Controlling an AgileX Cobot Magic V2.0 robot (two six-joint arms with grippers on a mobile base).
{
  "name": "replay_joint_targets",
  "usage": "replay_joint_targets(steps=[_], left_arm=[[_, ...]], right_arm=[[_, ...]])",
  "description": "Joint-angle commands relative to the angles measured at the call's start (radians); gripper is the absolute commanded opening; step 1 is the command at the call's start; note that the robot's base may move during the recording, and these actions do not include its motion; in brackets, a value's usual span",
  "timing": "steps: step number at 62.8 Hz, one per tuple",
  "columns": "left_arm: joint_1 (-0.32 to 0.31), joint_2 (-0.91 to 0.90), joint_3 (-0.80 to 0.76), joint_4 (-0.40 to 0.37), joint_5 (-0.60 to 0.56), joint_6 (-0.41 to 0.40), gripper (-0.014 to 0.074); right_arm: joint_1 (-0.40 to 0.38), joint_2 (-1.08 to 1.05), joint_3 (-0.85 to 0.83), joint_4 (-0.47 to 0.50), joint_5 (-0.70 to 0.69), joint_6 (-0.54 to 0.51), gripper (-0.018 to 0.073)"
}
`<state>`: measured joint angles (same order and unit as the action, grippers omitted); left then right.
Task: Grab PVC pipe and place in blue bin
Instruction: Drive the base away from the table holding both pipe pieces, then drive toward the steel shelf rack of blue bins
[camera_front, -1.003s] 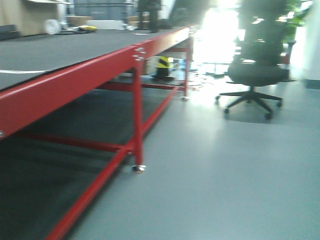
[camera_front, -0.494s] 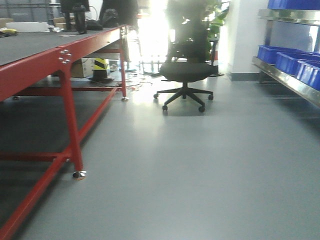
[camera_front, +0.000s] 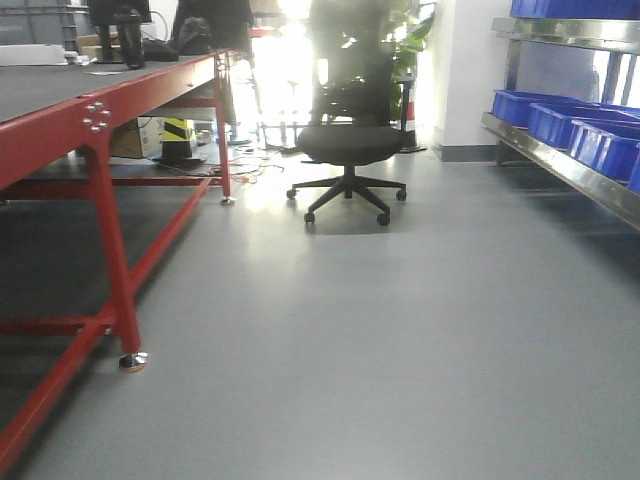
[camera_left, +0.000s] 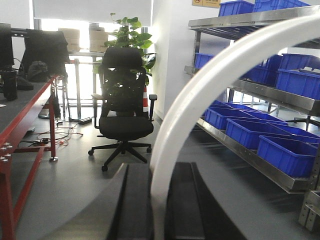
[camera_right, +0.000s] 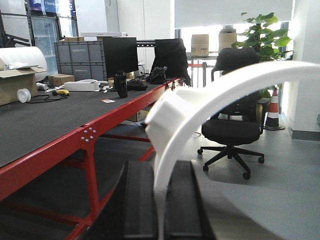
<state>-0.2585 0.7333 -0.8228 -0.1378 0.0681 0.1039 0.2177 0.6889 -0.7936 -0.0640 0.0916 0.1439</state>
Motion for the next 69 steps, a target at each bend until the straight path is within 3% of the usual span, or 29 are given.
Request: replay_joint_targets(steps=[1, 69], left_arm=[[-0.003, -0.004, -0.001, -0.009, -0.032, -0.002, -0.0111], [-0.003, -0.004, -0.001, -0.009, -0.032, -0.002, -0.0111]], right_arm=[[0.001, -0.003, 0.003, -0.010, -0.025, -0.004, -0.0167], [0.001, -0.003, 0.003, -0.010, -0.025, -0.004, -0.0167]])
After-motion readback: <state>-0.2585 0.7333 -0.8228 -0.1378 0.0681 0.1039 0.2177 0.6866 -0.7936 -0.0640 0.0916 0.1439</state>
